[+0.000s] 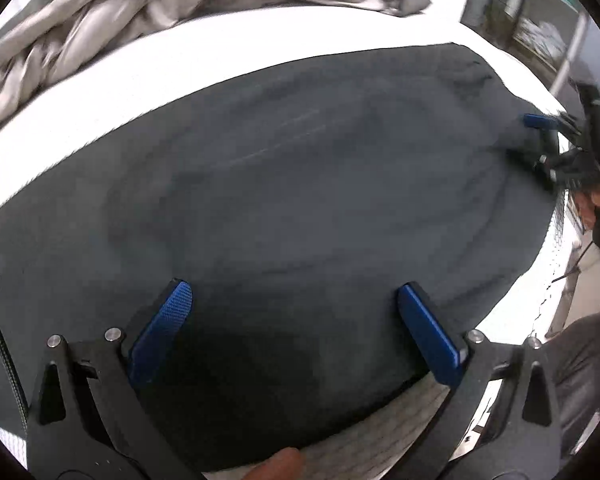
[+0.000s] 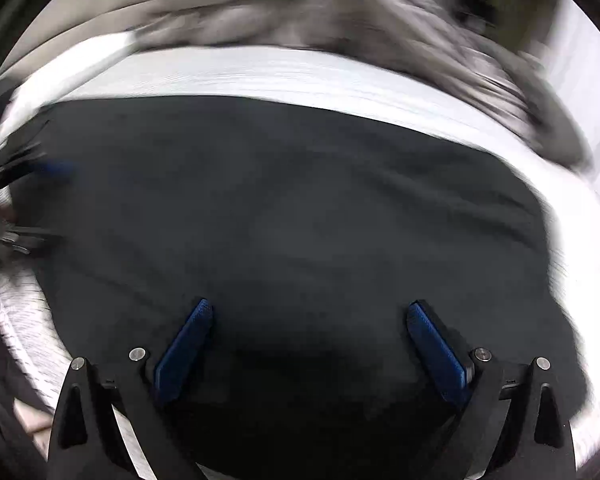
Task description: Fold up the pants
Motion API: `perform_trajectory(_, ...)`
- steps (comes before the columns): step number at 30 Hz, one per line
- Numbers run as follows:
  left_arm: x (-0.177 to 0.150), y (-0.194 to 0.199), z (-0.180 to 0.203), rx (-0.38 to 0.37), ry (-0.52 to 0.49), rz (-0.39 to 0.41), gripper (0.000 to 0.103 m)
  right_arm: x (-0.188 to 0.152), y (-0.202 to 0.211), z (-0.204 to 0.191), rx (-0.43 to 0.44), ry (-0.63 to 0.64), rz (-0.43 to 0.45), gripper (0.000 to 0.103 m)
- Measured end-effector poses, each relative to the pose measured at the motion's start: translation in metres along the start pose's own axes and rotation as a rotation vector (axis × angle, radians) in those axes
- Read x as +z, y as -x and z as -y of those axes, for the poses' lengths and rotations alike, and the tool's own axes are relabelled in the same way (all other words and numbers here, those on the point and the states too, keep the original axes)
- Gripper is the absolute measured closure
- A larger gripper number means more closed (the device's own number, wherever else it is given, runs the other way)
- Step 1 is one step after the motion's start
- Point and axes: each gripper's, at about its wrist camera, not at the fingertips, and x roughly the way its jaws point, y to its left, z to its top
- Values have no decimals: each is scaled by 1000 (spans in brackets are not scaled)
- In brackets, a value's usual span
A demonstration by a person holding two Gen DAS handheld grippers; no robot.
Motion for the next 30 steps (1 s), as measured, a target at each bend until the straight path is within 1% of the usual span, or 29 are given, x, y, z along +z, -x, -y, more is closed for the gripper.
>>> perform_trajectory(1, -2, 2, -10, 3, 16, 3, 0, -12, 2, 25, -102, -49, -20, 6)
perform_trajectory(2, -4, 5, -14, 16, 29, 6, 0, -21, 6, 44, -161, -99, -29, 5)
perform_trajectory(4, -4, 10, -21, 32, 48, 20, 1, -31, 12, 69, -263, -198, -43, 5)
perform_trajectory(5, -2, 15, -16, 34, 49, 38, 1, -37, 21, 77, -272, -256, -31, 5)
perform_trajectory(6, 0, 20, -11, 20, 41, 57, 1, -37, 28, 74, -269, -273, -12, 5)
perform_trajectory(7, 3, 22, -2, -4, 27, 77, 1, -34, 37, 63, -253, -261, 14, 5)
perform_trajectory(8, 6, 23, 7, -32, 12, 91, 1, -29, 38, 56, -214, -236, 35, 5)
perform_trajectory(10, 13, 19, 34, -102, -35, 98, 1, -17, 47, 14, -92, -157, 83, 5)
perform_trajectory(11, 19, 13, 43, -117, -56, 93, 1, 0, 42, -8, -16, -87, 98, 5)
perform_trajectory(12, 19, 6, 54, -113, -91, 80, 1, 11, 37, -23, 5, -45, 107, 5)
perform_trajectory(13, 19, -1, 58, -92, -114, 66, 1, 16, 34, -42, 16, -10, 115, 5)
perform_trajectory(14, 14, -6, 62, -69, -136, 49, 0, 17, 32, -68, 57, 26, 107, 5)
perform_trajectory(15, 8, -9, 61, -61, -147, 32, 0, 16, 28, -81, 99, 42, 88, 5)
perform_trajectory(16, 5, -9, 57, -61, -150, 26, 0, 5, 28, -93, 140, 62, 64, 5)
perform_trajectory(17, 2, -7, 52, -65, -153, 26, 0, -1, 26, -93, 159, 87, 45, 5)
perform_trajectory(19, -5, 2, 33, -68, -137, 16, 0, -9, 18, -63, 106, 124, 21, 4)
perform_trajectory(21, -13, 10, 3, -47, -90, 10, 0, -25, 22, -15, 45, 28, 2, 4)
perform_trajectory(22, -14, 13, -12, -29, -49, 6, 0, -36, 24, 19, -50, -61, -10, 4)
perform_trajectory(23, -14, 17, -27, -17, 0, 12, 0, -42, 24, 45, -146, -139, -17, 4)
perform_trajectory(24, -14, 20, -40, -5, 55, 27, 0, -49, 26, 66, -241, -214, -27, 4)
perform_trajectory(25, -13, 24, -48, 11, 95, 40, 0, -53, 27, 81, -317, -283, -27, 4)
perform_trajectory(26, -14, 27, -53, 31, 126, 54, 1, -59, 34, 93, -329, -343, -11, 4)
perform_trajectory(27, -11, 30, -58, 55, 162, 71, 1, -60, 44, 95, -310, -378, 17, 4)
perform_trajectory(29, -4, 32, -58, 51, 191, 100, 1, -58, 63, 76, -324, -369, 66, 4)
perform_trajectory(30, 0, 34, -51, 43, 193, 119, 1, -55, 64, 73, -301, -348, 80, 4)
